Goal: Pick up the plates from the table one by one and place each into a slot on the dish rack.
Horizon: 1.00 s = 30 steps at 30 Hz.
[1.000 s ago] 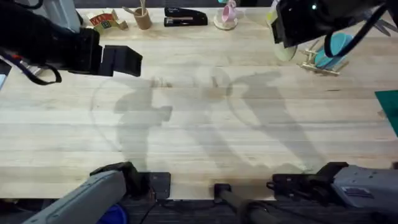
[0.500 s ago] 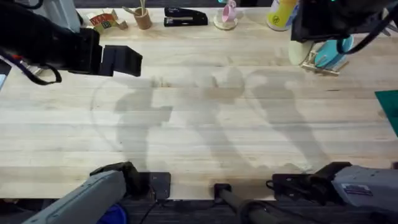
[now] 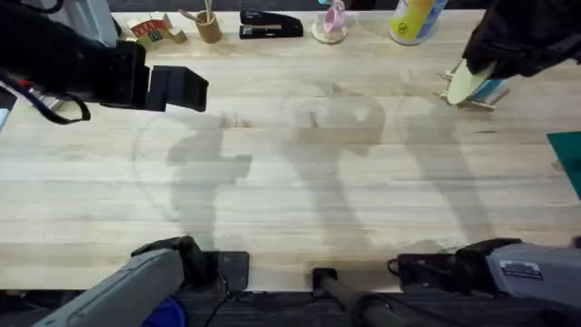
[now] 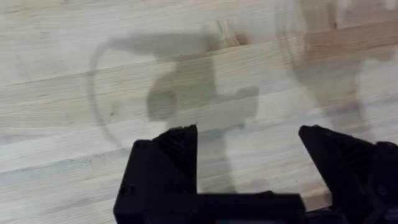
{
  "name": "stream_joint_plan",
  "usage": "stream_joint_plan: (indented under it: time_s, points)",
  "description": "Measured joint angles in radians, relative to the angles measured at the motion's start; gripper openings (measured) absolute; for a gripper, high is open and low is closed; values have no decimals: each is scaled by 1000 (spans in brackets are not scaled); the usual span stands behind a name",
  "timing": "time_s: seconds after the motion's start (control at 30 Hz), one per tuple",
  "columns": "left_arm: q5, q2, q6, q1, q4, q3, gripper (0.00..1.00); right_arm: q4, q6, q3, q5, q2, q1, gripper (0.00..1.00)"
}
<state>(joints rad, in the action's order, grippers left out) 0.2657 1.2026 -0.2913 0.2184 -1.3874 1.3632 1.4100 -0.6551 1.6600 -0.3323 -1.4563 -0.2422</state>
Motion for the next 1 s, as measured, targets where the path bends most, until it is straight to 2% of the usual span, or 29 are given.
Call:
stream_joint_plan:
  time_s: [0.53, 0.8, 1.0]
  points:
    - [0, 0, 0, 0, 0, 0, 995, 93, 135, 14, 33, 0, 217, 30]
    - [0, 0, 0, 0, 0, 0, 995, 109, 231, 181, 35, 0, 295, 30]
    - [0, 0, 0, 0, 0, 0, 995, 163, 307, 247, 35, 0, 368, 30]
